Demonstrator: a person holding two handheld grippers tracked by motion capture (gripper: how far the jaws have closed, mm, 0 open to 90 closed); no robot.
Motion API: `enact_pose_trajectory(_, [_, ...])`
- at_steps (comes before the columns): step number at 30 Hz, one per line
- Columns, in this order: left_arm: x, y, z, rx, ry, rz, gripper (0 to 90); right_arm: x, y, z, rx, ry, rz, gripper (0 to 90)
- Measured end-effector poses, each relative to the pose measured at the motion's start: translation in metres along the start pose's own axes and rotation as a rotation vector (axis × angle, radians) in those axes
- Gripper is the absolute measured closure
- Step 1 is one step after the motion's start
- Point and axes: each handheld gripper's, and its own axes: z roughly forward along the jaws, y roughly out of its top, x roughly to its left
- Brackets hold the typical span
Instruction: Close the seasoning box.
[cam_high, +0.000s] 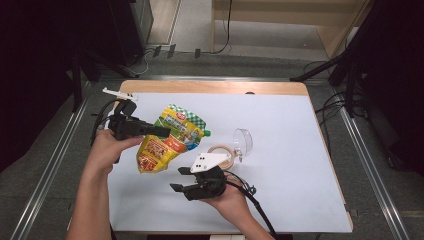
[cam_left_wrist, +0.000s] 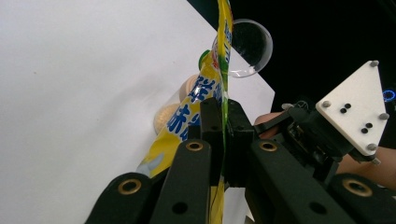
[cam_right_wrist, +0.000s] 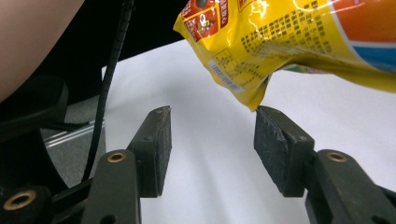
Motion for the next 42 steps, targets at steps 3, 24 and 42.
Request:
enact_pose_trajectory(3, [0.003,-0.001,-0.001,-0.017,0.002,-0.013,89.6,-0.001,-0.002,-0.004,0.009,0.013,-0.006,47.8])
enact_pose_trajectory(24, [0.025,0.001,0.016,-0.08,0.103,-0.024,89.6,-0.013,-0.017,-0.035,0.027,0.055,0.009,46.8])
enact_pose_trajectory(42, [0.039,0.007,0.058,-0.086,0.126,-0.005,89.6,-0.016,-0.034,-0.05,0.015,0.016,0.005,46.6])
